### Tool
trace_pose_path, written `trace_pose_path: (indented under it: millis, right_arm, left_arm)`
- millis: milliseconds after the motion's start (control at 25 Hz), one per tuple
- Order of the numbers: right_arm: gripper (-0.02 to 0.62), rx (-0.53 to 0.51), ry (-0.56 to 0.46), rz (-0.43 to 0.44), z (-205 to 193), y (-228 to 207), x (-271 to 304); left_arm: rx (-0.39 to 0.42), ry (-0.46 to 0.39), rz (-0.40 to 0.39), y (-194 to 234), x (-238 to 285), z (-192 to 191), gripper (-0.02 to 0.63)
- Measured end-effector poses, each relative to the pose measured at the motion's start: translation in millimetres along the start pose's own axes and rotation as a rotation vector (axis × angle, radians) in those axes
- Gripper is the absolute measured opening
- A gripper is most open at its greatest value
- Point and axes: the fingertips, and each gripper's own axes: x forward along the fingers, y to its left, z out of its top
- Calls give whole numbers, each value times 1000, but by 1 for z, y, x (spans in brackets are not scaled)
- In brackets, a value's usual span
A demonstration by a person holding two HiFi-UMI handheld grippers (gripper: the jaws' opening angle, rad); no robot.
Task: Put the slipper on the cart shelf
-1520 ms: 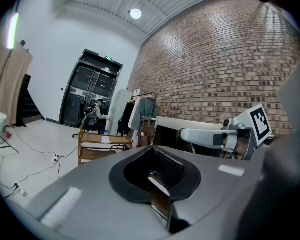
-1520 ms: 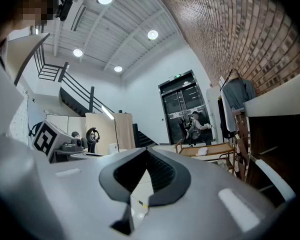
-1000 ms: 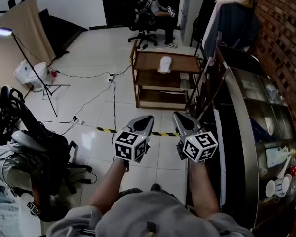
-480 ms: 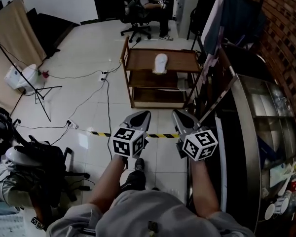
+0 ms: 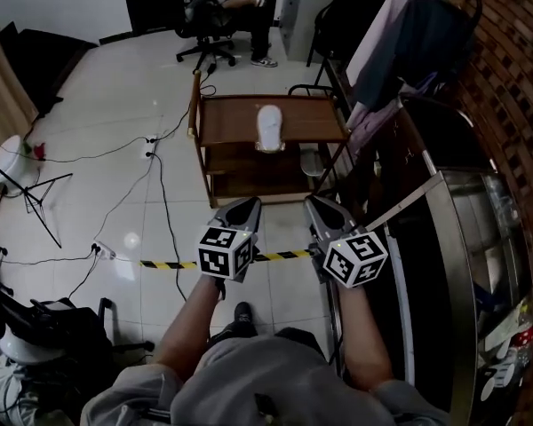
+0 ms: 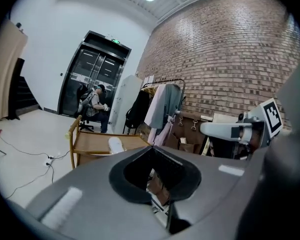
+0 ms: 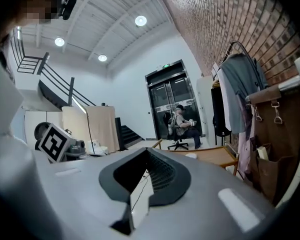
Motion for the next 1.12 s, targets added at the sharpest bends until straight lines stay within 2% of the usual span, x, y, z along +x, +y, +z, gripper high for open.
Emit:
trace_pose_path:
  millis: [400,960,1120]
  right_arm:
    - [-2,13,46,-35,2,-45,67]
    - [-2,29,12,64,27,-150,163]
    - [-2,48,18,79,24,-167,179]
  left_arm:
    - [-34,15,-36,47,73,20,8]
    - [-12,74,70,90,186,53,8]
    - [-20,83,93,103,205,59,8]
